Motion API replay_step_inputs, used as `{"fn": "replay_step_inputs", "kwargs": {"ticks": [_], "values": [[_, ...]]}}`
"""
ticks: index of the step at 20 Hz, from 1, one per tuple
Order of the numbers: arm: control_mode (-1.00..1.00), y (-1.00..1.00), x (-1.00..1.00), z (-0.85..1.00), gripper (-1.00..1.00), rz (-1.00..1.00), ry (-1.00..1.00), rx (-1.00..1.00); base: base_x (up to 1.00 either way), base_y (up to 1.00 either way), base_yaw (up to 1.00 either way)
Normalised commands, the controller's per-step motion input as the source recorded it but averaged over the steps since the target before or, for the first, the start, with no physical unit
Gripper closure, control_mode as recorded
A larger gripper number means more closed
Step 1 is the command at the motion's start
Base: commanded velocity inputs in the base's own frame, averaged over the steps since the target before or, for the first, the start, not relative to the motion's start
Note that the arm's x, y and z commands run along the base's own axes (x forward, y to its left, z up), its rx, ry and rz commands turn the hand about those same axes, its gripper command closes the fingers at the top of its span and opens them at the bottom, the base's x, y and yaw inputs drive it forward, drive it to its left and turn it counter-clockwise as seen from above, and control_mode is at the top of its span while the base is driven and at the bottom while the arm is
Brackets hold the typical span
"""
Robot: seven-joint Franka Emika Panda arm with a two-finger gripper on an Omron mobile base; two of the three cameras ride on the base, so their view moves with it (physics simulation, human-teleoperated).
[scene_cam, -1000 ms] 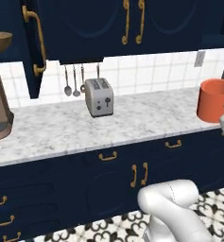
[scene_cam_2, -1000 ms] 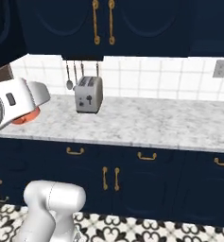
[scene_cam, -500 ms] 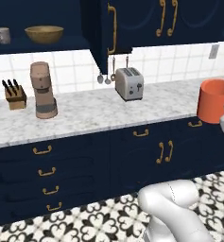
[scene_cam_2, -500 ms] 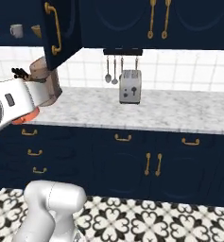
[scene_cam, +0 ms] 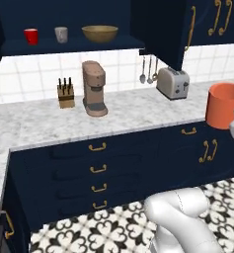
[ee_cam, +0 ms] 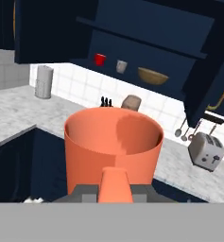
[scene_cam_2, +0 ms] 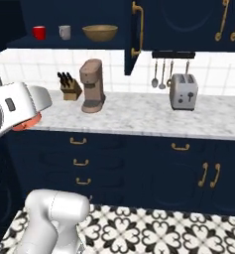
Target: Gather all objects into one cabinet and sort the glasses and bowls to opposite sides.
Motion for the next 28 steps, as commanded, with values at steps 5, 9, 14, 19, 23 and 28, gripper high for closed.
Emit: {"fn": "replay_step_inputs", "kwargs": {"ticks": [5,9,14,19,23,28], "values": [[1.0,0.0,0.0,0.0,1.0,0.0,0.0,0.0,0.04,0.41,0.0],[1.0,0.0,0.0,0.0,1.0,0.0,0.0,0.0,0.47,0.65,-0.05],[1.0,0.0,0.0,0.0,1.0,0.0,0.0,0.0,0.89,0.62,-0.01],[1.0,0.0,0.0,0.0,1.0,0.0,0.0,0.0,0.95,0.21,0.0],[1.0,0.0,0.0,0.0,1.0,0.0,0.0,0.0,1.0,0.02,0.0],[1.0,0.0,0.0,0.0,1.0,0.0,0.0,0.0,1.0,0.0,0.0]]}}
